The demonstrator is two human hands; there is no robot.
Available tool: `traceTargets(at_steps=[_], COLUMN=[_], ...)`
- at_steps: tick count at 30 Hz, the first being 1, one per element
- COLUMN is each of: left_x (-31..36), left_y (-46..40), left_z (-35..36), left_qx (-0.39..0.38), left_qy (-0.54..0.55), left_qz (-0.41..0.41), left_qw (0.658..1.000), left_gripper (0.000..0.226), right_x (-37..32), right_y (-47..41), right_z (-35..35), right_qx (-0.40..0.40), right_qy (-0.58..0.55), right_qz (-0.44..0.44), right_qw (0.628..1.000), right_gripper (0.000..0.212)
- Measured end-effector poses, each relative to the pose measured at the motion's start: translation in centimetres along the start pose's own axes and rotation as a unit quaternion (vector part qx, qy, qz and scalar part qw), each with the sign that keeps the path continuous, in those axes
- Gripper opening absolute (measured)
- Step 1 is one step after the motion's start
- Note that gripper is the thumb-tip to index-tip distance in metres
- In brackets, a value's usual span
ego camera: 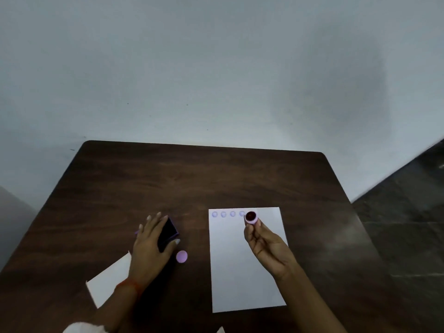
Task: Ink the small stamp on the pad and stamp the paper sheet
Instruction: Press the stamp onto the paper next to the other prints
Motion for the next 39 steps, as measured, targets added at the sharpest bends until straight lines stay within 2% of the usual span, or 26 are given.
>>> traceTargets(at_steps=[5, 8, 10, 12, 15, 19, 21, 24, 29, 39], left_x=[4.9, 6.7, 7.7, 8.4, 9.0, 8.5, 8.0, 7.6, 7.4, 7.1], left_y=[-3.4, -5.2, -6.4, -7.4, -8.7, -9.3, -9.4, -9.8, -9.9, -9.9], left_z=[3.8, 6.4, 7.8, 9.1, 10.7, 12.5, 13.0, 13.2, 13.2, 13.3], left_qx=[-0.074, -0.125, -0.143, -0.157, -0.178, -0.231, -0.254, -0.269, -0.279, -0.292], left_qy=[0.001, -0.018, -0.038, -0.054, -0.074, -0.117, -0.129, -0.142, -0.157, -0.165], left_qz=[0.098, 0.143, 0.159, 0.166, 0.171, 0.167, 0.162, 0.159, 0.169, 0.164], left_qw=[0.992, 0.982, 0.976, 0.972, 0.966, 0.951, 0.945, 0.939, 0.932, 0.928], left_gripper=[0.068, 0.067, 0.069, 0.071, 0.073, 0.079, 0.083, 0.086, 0.088, 0.09], right_x=[-1.9, -3.5, -4.6, -5.7, -7.0, -7.3, -7.5, -7.7, -8.0, -7.7], right_y=[-0.3, -0.8, -1.1, -1.4, -1.6, -3.1, -3.7, -5.2, -6.3, -7.0], right_z=[-0.9, -1.7, -2.1, -2.7, -2.6, -1.7, -1.5, -1.1, -1.0, -0.9], right_qx=[0.019, 0.076, 0.144, 0.242, 0.355, 0.381, 0.422, 0.42, 0.419, 0.413], right_qy=[0.035, 0.08, 0.141, 0.239, 0.382, 0.531, 0.548, 0.653, 0.727, 0.784], right_qz=[-0.037, -0.075, -0.11, -0.153, -0.218, -0.282, -0.305, -0.257, -0.184, -0.129], right_qw=[0.999, 0.991, 0.973, 0.928, 0.825, 0.702, 0.655, 0.575, 0.512, 0.446], right_gripper=[0.024, 0.023, 0.02, 0.016, 0.019, 0.006, 0.016, 0.018, 0.022, 0.031])
Point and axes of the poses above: each hand's wrist, its own y-axis away from the middle knuckle, its own z-axis out of the palm, x = y × z, the point moved 5 cm from there along -y, towards the middle knuckle, and after that the axes turned 15 degrees about z, right-handed, at the moved point
